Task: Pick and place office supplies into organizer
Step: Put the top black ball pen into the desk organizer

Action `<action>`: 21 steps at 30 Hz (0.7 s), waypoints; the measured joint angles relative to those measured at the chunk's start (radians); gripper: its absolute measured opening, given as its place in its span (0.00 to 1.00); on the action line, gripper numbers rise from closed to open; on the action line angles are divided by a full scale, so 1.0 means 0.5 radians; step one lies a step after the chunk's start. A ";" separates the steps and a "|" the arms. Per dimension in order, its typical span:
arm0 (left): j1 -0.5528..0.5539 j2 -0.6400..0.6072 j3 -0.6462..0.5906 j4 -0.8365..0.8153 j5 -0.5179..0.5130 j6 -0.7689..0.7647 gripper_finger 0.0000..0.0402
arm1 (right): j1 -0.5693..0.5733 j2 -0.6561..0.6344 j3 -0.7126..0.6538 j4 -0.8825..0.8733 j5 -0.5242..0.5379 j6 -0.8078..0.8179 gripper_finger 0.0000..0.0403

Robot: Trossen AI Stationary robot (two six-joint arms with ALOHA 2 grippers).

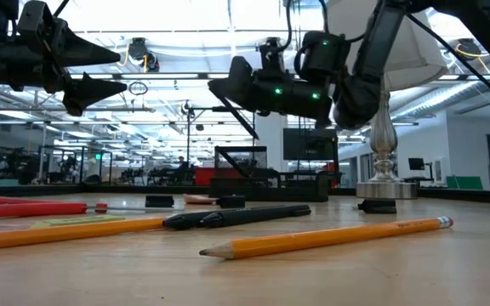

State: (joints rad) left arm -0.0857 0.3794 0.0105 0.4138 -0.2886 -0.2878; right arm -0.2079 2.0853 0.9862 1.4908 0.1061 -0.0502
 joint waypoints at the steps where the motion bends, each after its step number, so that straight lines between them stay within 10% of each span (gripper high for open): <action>1: 0.000 0.001 0.000 0.001 0.000 0.000 0.81 | -0.019 0.000 0.029 -0.016 -0.001 0.000 0.09; 21: -0.001 0.001 0.000 -0.021 0.055 -0.066 0.81 | -0.309 -0.002 0.262 -0.422 -0.008 -0.018 0.08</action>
State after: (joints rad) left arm -0.0860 0.3798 0.0105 0.4032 -0.2611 -0.3210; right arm -0.3623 2.0842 1.1172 1.2798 0.1021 -0.0591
